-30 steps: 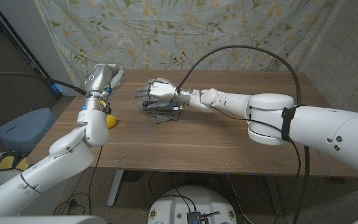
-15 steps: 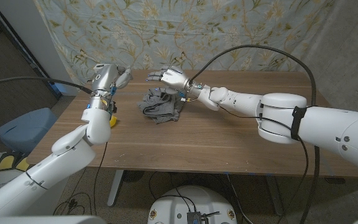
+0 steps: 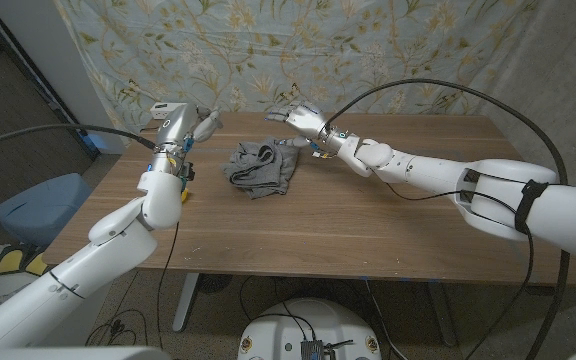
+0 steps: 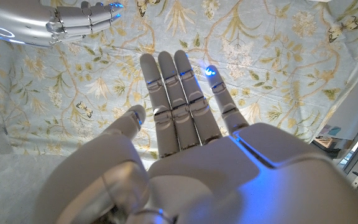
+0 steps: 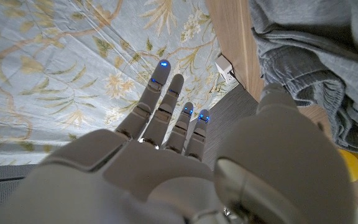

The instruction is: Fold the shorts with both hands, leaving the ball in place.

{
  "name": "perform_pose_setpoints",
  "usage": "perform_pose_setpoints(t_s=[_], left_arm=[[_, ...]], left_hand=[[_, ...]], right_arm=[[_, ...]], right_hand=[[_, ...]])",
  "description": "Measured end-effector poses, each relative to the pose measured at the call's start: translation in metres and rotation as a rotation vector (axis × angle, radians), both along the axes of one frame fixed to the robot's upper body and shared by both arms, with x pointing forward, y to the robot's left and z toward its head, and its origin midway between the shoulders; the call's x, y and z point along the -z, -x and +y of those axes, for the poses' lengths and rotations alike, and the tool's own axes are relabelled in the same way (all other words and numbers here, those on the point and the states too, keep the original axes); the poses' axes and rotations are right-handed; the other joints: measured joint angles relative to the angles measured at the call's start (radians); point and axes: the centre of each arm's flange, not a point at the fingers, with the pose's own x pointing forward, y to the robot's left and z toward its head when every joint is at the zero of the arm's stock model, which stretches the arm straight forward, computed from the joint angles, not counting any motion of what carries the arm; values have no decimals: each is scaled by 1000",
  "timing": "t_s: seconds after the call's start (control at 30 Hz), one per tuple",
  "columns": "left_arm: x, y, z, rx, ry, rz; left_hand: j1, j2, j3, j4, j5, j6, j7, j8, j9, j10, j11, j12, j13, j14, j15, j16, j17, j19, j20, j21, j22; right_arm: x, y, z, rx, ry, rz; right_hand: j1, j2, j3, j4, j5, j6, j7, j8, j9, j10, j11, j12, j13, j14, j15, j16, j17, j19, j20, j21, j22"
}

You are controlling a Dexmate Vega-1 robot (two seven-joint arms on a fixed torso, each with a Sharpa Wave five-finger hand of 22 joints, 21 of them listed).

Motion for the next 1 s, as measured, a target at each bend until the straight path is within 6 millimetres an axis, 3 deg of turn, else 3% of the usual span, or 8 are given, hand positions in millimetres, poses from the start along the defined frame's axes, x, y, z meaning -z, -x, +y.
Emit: perform_pose_setpoints(t_s=[0.2,0.23,0.3,0.57,1.0], left_arm=[[1,-1,0,-3,-7,11],[-2,-2,-4,6,-1,7],[-2,-2,-4,5,-2,10],[-2,-2,-6,9,0,13],[3,-1,-4,26,11,24]], left_hand=[[-5,5,0,0,0,-5,-5,-3,-5,-7,3,-11,-2,0,0,0,-5,-2,-2,0,-5],[-10,1,0,0,0,-5,-5,-3,-5,-7,3,-11,-4,0,0,0,-5,-4,-4,0,-5],[-11,0,0,0,0,-5,-5,-3,-6,-7,3,-15,-5,0,0,-3,-5,-11,0,-5,-5],[-11,0,0,0,0,-5,-5,-10,-13,-7,3,-18,-5,0,0,-4,-5,-11,0,-5,-5],[-20,1,0,0,-4,-5,-5,-10,-18,-7,3,-18,-6,-4,4,-4,-5,-14,4,-5,-5]], right_arm=[[-4,14,5,-51,-41,-4],[6,0,7,60,32,81],[5,2,9,52,21,83],[13,4,21,33,15,119],[27,-3,38,12,-17,163]], right_hand=[[-24,14,-1,15,8,20,5,10,0,5,-5,5,0,-4,4,5,5,0,0,-8,0],[-23,15,-1,15,11,21,4,12,0,8,-7,5,0,-4,4,9,5,0,0,-7,0],[-9,29,-1,14,15,30,2,14,0,12,-3,5,0,-4,4,9,5,0,0,-8,0],[19,57,20,2,26,105,-14,39,-3,53,-9,20,0,17,-2,16,9,11,4,-11,0],[66,83,46,-24,37,155,-16,47,-5,88,-9,28,0,37,-3,24,3,22,3,-19,0]])
